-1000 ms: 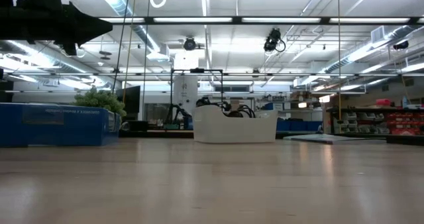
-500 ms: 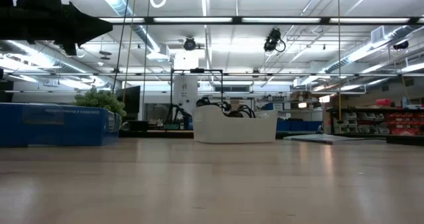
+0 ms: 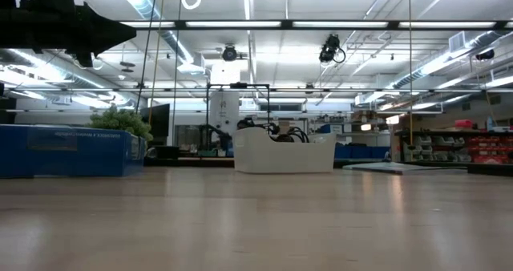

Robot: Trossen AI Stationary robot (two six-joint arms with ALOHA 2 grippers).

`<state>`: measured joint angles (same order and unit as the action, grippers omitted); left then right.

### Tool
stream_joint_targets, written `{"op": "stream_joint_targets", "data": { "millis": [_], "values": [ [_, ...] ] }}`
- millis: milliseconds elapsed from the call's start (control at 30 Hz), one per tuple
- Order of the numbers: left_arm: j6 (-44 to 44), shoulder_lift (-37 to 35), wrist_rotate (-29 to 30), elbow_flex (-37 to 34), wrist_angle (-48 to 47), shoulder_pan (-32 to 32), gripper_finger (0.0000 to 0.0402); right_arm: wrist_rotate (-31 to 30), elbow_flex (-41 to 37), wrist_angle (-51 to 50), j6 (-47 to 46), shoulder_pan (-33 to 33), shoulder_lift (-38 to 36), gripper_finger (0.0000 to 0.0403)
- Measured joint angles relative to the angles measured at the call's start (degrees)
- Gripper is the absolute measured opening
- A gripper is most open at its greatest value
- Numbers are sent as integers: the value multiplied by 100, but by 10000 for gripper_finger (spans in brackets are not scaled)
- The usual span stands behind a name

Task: Pick and place USB-C Cables
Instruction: Return to Home Position

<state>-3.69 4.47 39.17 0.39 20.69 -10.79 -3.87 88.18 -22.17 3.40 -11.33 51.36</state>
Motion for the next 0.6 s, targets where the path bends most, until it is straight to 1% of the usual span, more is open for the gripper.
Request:
{"op": "stream_joint_targets", "data": {
  "millis": [133,367,500,600],
  "values": [
    [-1,0,-1,1,2,2,43,-1,-1,-452,-118,0,-203,78],
    [-1,0,0,1,0,1,43,3,-2,-822,-237,0,-466,9],
    [-1,0,0,1,2,1,43,-70,-56,-1237,-348,0,-590,11],
    [1,0,-1,1,2,2,43,-103,-354,-1233,-575,0,-755,10]
  ]
}}
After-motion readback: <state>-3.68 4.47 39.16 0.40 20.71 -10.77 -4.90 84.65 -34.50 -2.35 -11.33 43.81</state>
